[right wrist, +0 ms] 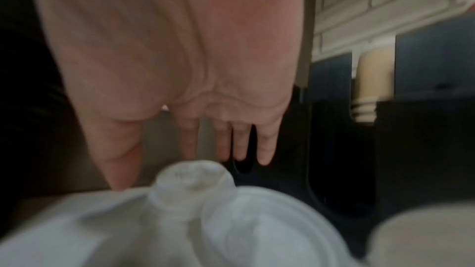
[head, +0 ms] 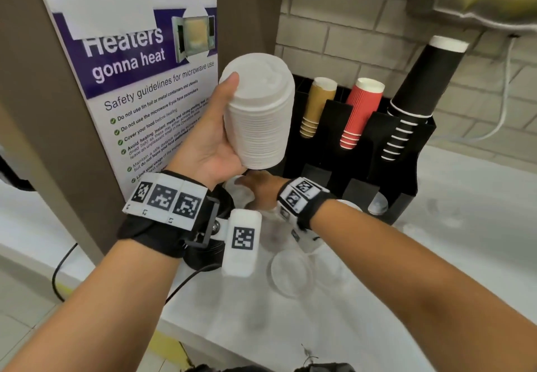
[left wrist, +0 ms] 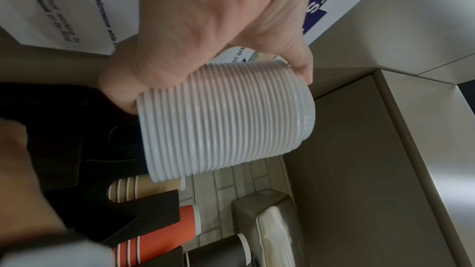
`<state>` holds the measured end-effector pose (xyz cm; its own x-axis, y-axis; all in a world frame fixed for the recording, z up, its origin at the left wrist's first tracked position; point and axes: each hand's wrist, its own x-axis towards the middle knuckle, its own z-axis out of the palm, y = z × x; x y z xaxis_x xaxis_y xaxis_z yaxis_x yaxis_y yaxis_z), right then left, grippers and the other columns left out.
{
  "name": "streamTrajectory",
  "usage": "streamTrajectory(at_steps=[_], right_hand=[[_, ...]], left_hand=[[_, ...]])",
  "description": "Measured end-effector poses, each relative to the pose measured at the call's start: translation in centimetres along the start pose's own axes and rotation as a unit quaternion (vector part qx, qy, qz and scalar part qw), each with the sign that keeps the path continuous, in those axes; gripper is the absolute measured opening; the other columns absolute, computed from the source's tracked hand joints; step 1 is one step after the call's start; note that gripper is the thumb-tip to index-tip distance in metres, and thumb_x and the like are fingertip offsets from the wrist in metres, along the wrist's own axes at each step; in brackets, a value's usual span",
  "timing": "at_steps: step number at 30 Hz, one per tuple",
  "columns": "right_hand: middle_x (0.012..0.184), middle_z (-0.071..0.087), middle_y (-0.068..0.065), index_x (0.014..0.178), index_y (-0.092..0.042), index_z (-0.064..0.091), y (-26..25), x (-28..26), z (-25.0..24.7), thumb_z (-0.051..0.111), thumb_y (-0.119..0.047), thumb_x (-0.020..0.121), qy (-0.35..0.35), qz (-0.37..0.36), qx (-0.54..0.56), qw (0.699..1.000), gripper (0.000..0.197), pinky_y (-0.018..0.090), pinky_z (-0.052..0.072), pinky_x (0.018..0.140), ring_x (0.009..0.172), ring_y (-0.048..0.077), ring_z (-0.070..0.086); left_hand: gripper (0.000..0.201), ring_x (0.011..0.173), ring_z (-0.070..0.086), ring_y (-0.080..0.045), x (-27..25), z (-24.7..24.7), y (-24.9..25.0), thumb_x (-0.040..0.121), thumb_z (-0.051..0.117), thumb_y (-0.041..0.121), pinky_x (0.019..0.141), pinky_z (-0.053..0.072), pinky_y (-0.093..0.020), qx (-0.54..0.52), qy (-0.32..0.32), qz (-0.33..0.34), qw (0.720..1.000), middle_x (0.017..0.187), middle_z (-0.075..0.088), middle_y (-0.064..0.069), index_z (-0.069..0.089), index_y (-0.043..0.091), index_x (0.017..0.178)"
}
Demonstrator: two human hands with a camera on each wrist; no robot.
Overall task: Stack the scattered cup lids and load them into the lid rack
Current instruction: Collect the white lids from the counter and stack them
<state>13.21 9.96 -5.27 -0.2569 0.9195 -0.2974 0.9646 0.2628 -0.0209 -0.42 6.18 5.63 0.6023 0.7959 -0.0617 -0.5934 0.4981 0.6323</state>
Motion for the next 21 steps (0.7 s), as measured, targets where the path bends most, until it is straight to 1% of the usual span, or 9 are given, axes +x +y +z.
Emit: streamTrajectory(at_steps=[3, 7, 9, 11, 12, 14, 15, 18, 21], right_hand=[[0.152, 0.032, 0.011, 0.148, -0.020, 0.029, -0.7, 3.1, 1.2, 0.071, -0.048, 0.079, 0.012, 0.008, -0.020, 1.000, 0.086, 0.043, 0.026, 0.114, 0.140, 0.033, 0.029], [0.151, 0.028, 0.011, 0.148, -0.030, 0.026, -0.6, 4.4, 1.6, 0.074, -0.047, 0.076, -0.022, 0.013, -0.030, 0.999, 0.088, 0.050, 0.032, 0.110, 0.136, 0.036, 0.031], [0.141, 0.035, 0.010, 0.142, -0.033, 0.032, 0.1, 3.8, 1.0, 0.078, -0.042, 0.070, -0.043, -0.005, -0.024, 0.999, 0.085, 0.049, 0.039, 0.102, 0.127, 0.034, 0.040], [0.122, 0.038, 0.005, 0.133, -0.037, 0.034, 0.9, 2.5, 0.3, 0.082, -0.041, 0.064, -0.085, -0.001, -0.041, 0.995, 0.084, 0.048, 0.047, 0.090, 0.115, 0.030, 0.047], [0.115, 0.038, 0.003, 0.129, -0.038, 0.035, 1.2, 1.8, -0.1, 0.083, -0.040, 0.061, -0.111, 0.003, -0.050, 0.993, 0.083, 0.044, 0.049, 0.080, 0.109, 0.029, 0.049], [0.112, 0.040, 0.003, 0.126, -0.037, 0.036, 1.7, 0.2, -0.9, 0.085, -0.035, 0.062, -0.156, 0.005, -0.059, 0.986, 0.081, 0.035, 0.048, 0.063, 0.099, 0.026, 0.052], [0.114, 0.041, 0.003, 0.125, -0.036, 0.037, 2.1, -0.8, -1.2, 0.084, -0.031, 0.064, -0.171, 0.006, -0.055, 0.984, 0.078, 0.035, 0.049, 0.063, 0.098, 0.026, 0.053], [0.119, 0.043, 0.008, 0.127, -0.030, 0.043, 3.3, -3.6, -2.0, 0.080, -0.018, 0.070, -0.182, 0.008, -0.040, 0.982, 0.069, 0.041, 0.055, 0.079, 0.104, 0.030, 0.055], [0.128, 0.040, 0.010, 0.132, -0.030, 0.045, 4.3, -6.0, -3.0, 0.075, -0.018, 0.076, -0.214, 0.031, -0.094, 0.972, 0.064, 0.036, 0.047, 0.075, 0.117, 0.031, 0.048]], left_hand=[[0.072, 0.104, 0.067, -0.037, 0.1, 0.0, 0.0, 0.060, 0.079, 0.043, 0.082, 0.054, -0.058, -0.001, 0.008, -0.001, 1.000, 0.118, 0.069, -0.013, 0.059, 0.017, 0.124], [0.075, 0.104, 0.068, -0.036, -0.1, -0.4, 0.1, 0.060, 0.077, 0.045, 0.077, 0.056, -0.055, 0.013, 0.023, 0.014, 1.000, 0.118, 0.069, -0.013, 0.057, 0.017, 0.127], [0.075, 0.104, 0.068, -0.036, -0.3, -0.5, 0.2, 0.060, 0.078, 0.044, 0.079, 0.055, -0.055, 0.014, 0.023, 0.017, 0.999, 0.118, 0.069, -0.012, 0.057, 0.017, 0.126], [0.076, 0.107, 0.067, -0.036, -0.5, -0.6, 0.3, 0.061, 0.078, 0.045, 0.084, 0.054, -0.056, 0.013, 0.024, 0.017, 0.999, 0.120, 0.069, -0.012, 0.056, 0.018, 0.128], [0.076, 0.108, 0.066, -0.035, -0.5, -0.6, 0.4, 0.062, 0.077, 0.045, 0.085, 0.054, -0.056, 0.014, 0.025, 0.018, 0.999, 0.121, 0.068, -0.011, 0.056, 0.018, 0.129], [0.074, 0.108, 0.066, -0.035, -0.6, -0.6, 0.4, 0.064, 0.074, 0.047, 0.085, 0.054, -0.055, 0.019, 0.027, 0.020, 0.999, 0.121, 0.069, -0.011, 0.056, 0.018, 0.130], [0.073, 0.107, 0.067, -0.035, -0.6, -0.6, 0.4, 0.064, 0.073, 0.047, 0.083, 0.055, -0.055, 0.022, 0.029, 0.018, 0.999, 0.120, 0.069, -0.010, 0.056, 0.018, 0.129], [0.071, 0.104, 0.068, -0.034, -0.6, -0.6, 0.3, 0.063, 0.072, 0.049, 0.081, 0.055, -0.054, 0.029, 0.034, 0.017, 0.999, 0.117, 0.070, -0.010, 0.058, 0.019, 0.126], [0.070, 0.105, 0.068, -0.034, -0.6, -0.6, 0.2, 0.063, 0.073, 0.048, 0.085, 0.054, -0.055, 0.022, 0.030, 0.017, 0.999, 0.117, 0.070, -0.010, 0.059, 0.019, 0.125]])
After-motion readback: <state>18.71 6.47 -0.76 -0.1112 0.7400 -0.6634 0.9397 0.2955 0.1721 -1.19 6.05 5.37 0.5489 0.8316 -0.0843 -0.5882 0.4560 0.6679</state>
